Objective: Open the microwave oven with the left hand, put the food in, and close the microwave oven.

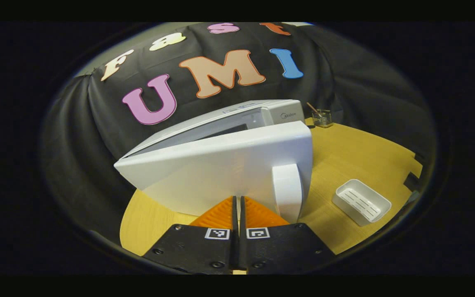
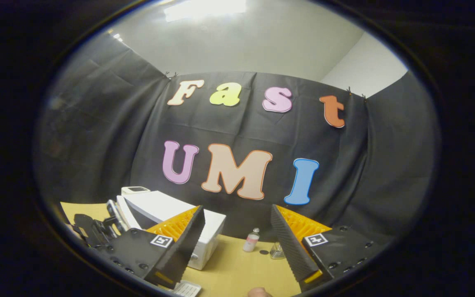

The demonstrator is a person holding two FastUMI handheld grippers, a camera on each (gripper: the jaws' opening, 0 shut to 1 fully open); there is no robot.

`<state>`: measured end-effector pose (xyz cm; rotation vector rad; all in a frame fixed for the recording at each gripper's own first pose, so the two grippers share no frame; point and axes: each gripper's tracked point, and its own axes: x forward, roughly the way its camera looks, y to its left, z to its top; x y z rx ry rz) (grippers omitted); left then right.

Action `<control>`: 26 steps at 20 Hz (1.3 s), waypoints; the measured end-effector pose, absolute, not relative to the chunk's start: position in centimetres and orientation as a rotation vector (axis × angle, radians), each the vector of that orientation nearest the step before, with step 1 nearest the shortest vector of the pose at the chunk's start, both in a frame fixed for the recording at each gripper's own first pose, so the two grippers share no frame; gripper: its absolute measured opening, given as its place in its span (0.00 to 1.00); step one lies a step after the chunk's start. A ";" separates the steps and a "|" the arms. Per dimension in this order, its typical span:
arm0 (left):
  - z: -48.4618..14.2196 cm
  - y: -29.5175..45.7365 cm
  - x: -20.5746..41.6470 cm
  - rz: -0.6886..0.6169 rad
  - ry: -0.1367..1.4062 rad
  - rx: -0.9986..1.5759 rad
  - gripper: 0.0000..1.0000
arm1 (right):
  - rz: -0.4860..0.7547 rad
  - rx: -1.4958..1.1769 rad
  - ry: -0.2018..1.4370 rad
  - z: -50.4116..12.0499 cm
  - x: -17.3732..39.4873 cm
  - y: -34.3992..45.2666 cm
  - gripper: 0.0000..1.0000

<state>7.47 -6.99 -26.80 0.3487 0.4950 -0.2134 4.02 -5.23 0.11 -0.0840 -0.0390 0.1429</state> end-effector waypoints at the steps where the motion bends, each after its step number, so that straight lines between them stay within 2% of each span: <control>1: -26.7 -7.4 8.1 -0.213 0.491 0.335 0.01 | 0.135 -0.080 -0.040 0.1 4.0 -5.7 0.96; 9: -27.2 -8.9 12.6 -0.175 0.520 0.253 0.00 | 0.106 -0.059 -0.026 -0.5 4.1 -8.0 0.96; 10: -27.3 -9.0 13.0 -0.167 0.525 0.248 0.01 | 0.096 -0.065 -0.028 -0.4 4.1 -8.3 0.99; 16: -26.8 -9.9 15.7 -0.139 0.523 0.181 0.00 | 0.090 -0.056 -0.011 -0.3 4.0 -9.4 0.96; 19: -26.5 -10.4 16.1 -0.139 0.518 0.166 0.01 | 0.082 -0.053 -0.011 -0.1 4.1 -9.7 0.99; 26: -27.2 -11.2 16.7 -0.132 0.539 0.102 0.01 | 0.092 -0.019 -0.002 -0.1 4.4 -9.6 0.96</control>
